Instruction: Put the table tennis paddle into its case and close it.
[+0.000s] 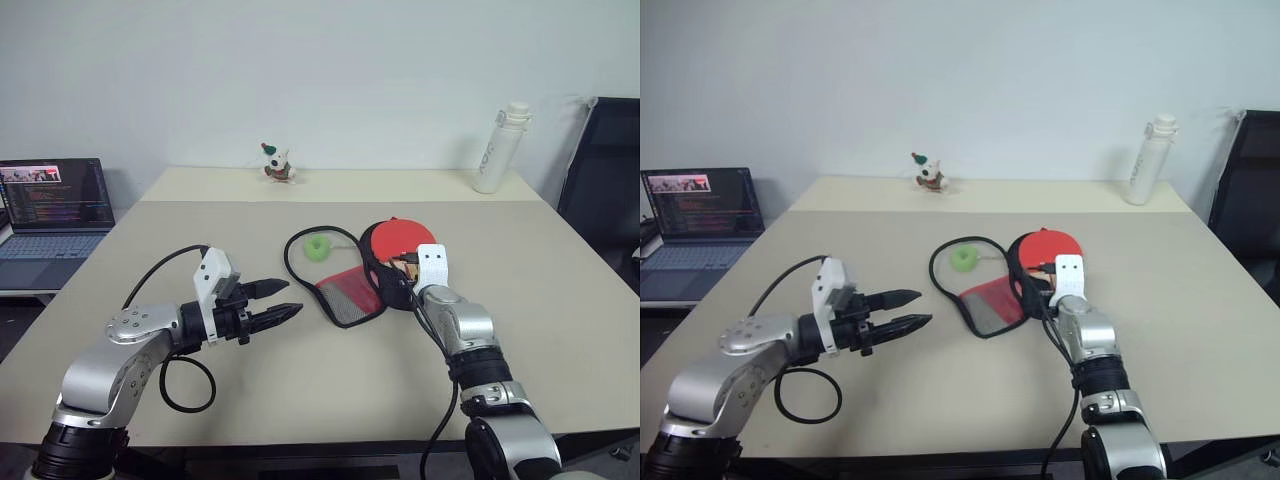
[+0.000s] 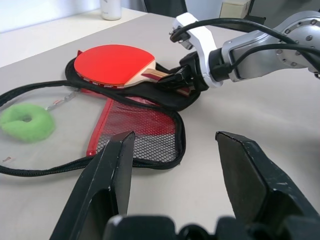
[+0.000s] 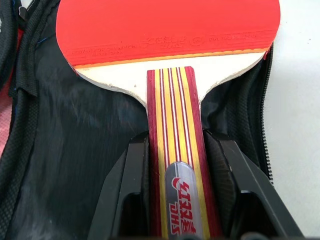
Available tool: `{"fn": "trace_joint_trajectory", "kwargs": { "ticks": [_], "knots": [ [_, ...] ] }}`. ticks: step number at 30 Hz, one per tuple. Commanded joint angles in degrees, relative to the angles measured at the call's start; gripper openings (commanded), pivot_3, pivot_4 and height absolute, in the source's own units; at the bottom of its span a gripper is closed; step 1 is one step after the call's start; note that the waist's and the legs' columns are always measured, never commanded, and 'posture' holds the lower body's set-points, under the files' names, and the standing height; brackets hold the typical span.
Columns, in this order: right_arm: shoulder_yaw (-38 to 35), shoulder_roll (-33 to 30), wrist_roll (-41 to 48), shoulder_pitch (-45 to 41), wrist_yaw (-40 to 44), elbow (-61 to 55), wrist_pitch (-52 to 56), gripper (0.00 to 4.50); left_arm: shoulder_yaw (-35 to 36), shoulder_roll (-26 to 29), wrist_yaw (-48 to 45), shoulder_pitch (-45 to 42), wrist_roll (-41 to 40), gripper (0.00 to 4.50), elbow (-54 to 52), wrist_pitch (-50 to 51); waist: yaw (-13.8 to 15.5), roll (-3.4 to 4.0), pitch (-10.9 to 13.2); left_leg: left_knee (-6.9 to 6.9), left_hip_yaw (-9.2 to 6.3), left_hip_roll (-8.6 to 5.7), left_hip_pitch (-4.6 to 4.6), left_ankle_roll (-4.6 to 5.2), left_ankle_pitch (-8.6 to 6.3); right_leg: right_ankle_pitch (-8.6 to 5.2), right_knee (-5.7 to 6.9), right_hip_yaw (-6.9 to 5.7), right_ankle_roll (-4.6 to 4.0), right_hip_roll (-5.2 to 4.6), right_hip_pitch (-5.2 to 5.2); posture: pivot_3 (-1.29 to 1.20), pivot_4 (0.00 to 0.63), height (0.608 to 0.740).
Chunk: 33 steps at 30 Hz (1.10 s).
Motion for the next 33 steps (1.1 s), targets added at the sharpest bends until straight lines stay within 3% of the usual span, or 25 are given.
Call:
{"fn": "trace_joint_trajectory", "kwargs": {
  "ticks": [1,24,33],
  "knots": [
    [0.23,0.08,-0.01,1.17,-0.2,-5.65,1.5,1.25,0.67,0.07,-0.21,-0.2,0.06,2.82,-0.5,-1.28,0.01,0.0,0.0,0.0,0.0,0.0,0.0,0.0,0.0,0.0,0.0,0.01,0.0,0.0,0.0,0.0,0.15,0.74],
    [4.42,0.77,-3.04,1.51,1.3,-2.48,-5.27,1.25,0.89,-0.04,-0.24,0.32,0.43,2.82,-0.61,-1.49,-0.33,0.0,0.0,0.0,0.01,0.01,0.01,0.0,0.0,0.0,0.01,0.02,0.0,0.01,-0.01,0.0,0.15,0.74],
    [0.99,2.49,-0.57,1.61,0.79,-2.65,-6.06,1.25,0.87,-0.17,-0.28,0.4,0.37,2.82,-0.62,-1.64,-0.39,0.0,0.0,0.0,0.01,0.01,0.01,0.0,0.0,0.0,0.01,0.02,0.0,0.01,0.0,0.0,0.15,0.74]
  ]
}}
